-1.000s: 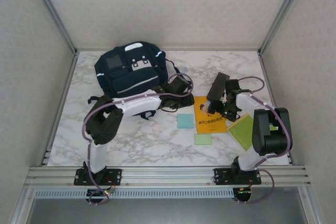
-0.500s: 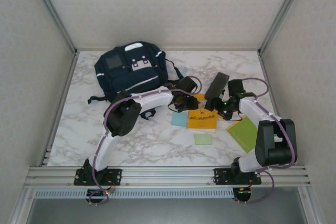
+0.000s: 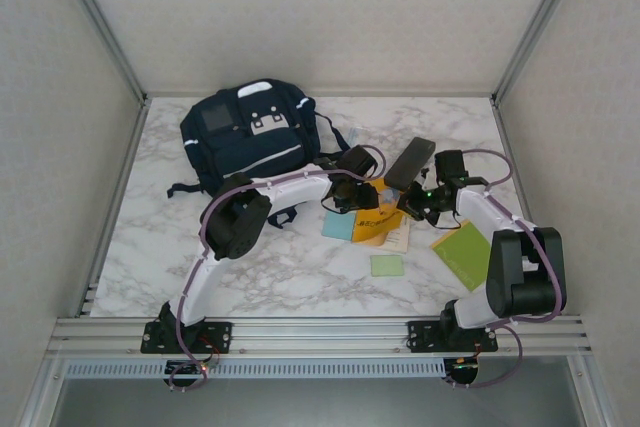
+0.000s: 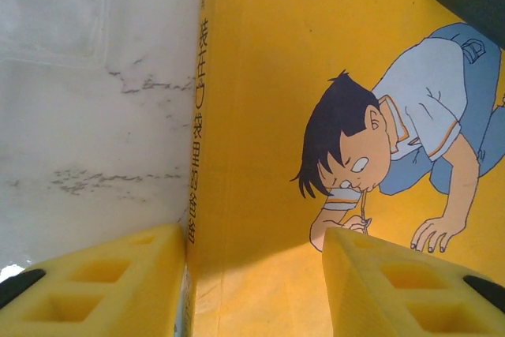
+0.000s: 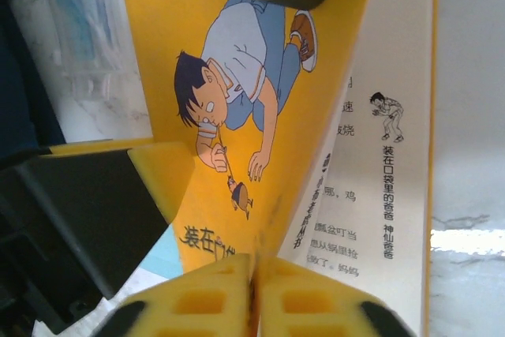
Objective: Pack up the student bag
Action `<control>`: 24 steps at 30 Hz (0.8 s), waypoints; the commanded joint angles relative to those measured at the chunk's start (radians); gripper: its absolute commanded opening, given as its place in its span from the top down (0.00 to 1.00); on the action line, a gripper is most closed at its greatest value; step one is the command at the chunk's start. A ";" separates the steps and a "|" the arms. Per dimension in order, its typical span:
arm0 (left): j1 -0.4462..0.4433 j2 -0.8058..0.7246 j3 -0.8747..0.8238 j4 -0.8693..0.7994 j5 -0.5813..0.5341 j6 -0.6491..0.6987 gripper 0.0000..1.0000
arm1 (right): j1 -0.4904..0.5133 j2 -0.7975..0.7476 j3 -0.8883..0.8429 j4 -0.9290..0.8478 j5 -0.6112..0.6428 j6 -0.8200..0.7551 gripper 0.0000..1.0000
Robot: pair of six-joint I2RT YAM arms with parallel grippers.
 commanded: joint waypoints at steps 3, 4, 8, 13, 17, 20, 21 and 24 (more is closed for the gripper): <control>0.011 -0.024 0.011 -0.055 0.027 0.008 0.48 | 0.003 -0.005 0.020 -0.019 -0.029 0.027 1.00; 0.017 -0.044 -0.001 -0.044 0.029 0.006 0.45 | 0.002 -0.013 0.035 -0.033 -0.032 0.029 1.00; 0.064 -0.113 -0.090 0.083 0.088 -0.043 0.38 | 0.000 -0.038 0.084 -0.055 -0.091 0.056 1.00; 0.101 -0.136 -0.203 0.316 0.194 -0.147 0.37 | -0.001 -0.052 0.139 -0.044 -0.165 0.101 1.00; 0.104 -0.134 -0.267 0.470 0.235 -0.230 0.37 | -0.003 -0.071 0.160 -0.020 -0.217 0.128 1.00; 0.102 -0.125 -0.313 0.606 0.263 -0.315 0.37 | -0.007 -0.085 0.157 0.005 -0.248 0.145 1.00; 0.099 -0.122 -0.328 0.646 0.267 -0.338 0.36 | -0.009 -0.086 0.153 0.011 -0.257 0.149 1.00; 0.088 -0.118 -0.366 0.773 0.266 -0.405 0.36 | -0.027 -0.088 0.117 0.059 -0.295 0.180 1.00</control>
